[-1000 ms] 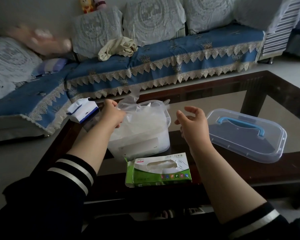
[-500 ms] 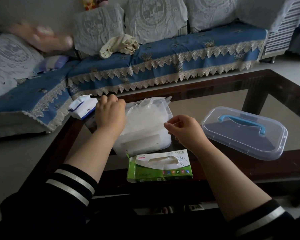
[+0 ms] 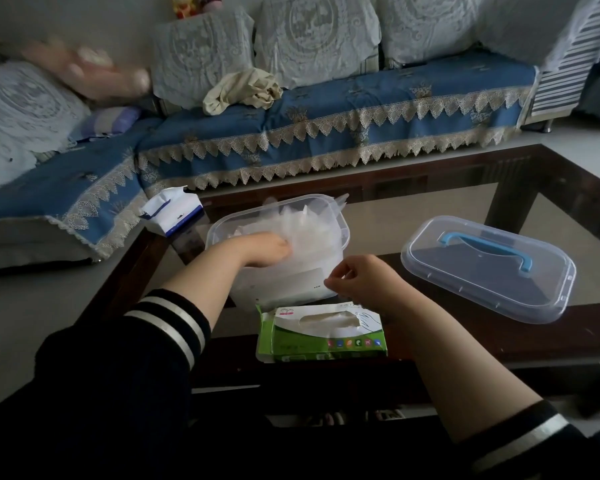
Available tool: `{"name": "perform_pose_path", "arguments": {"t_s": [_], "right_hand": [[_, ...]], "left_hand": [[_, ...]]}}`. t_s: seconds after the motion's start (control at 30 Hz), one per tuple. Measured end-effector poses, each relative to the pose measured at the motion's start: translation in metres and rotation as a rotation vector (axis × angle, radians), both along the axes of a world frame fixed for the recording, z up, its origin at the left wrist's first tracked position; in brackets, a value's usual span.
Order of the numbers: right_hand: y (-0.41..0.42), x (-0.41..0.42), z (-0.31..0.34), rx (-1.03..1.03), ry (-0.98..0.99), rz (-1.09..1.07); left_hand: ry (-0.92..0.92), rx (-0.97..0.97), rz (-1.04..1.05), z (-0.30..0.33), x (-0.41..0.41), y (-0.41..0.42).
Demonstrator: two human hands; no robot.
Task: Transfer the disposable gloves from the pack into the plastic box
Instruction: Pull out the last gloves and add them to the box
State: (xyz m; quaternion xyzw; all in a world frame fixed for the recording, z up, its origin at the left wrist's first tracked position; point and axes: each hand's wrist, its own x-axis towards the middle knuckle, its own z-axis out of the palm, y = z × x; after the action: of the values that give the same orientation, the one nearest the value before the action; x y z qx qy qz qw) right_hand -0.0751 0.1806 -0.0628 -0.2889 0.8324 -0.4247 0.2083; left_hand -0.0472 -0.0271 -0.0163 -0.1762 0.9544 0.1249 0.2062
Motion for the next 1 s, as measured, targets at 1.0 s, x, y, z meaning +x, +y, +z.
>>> {"name": "perform_pose_path", "arguments": {"t_s": [1.0], "right_hand": [[-0.014,0.011,-0.025,0.358,0.364,0.289]], "left_hand": [[0.546,0.13,0.021,-0.034,0.078,0.082]]}}
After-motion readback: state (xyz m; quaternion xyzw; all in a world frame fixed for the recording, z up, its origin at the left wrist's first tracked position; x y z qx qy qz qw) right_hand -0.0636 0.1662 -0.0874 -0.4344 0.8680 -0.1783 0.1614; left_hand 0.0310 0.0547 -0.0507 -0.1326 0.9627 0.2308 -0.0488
